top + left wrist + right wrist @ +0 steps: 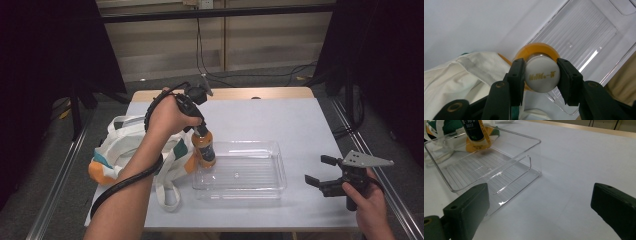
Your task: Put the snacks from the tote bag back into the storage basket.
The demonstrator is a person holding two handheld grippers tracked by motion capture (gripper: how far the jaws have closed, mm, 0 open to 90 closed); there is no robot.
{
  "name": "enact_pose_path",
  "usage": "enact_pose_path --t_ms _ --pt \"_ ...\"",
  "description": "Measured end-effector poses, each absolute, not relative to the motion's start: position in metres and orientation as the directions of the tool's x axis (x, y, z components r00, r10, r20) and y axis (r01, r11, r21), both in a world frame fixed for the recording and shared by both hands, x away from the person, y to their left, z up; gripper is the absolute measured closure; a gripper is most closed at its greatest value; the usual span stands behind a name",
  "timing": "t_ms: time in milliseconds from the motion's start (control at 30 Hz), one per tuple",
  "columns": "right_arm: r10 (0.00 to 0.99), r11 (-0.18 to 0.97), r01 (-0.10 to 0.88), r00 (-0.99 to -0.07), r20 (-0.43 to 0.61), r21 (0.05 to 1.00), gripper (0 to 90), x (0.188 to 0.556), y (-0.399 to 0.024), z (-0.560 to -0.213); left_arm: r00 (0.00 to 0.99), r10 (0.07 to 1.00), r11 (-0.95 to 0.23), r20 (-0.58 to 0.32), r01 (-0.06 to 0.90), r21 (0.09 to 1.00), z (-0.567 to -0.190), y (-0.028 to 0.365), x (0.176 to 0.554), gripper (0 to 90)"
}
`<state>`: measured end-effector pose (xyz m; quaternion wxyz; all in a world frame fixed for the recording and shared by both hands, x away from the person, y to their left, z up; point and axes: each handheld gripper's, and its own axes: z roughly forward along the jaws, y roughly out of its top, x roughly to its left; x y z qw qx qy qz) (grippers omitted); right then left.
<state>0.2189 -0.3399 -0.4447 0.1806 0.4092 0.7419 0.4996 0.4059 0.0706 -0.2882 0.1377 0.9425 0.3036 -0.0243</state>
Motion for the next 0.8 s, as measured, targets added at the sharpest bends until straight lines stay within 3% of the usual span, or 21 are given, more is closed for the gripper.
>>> enact_pose_path --t_ms 800 --pt "0.787 0.164 0.428 -0.6 0.143 0.889 1.8 0.219 -0.341 -0.445 0.813 0.566 -0.779 -0.135 0.581 0.236 -0.3 0.071 0.406 59.3"
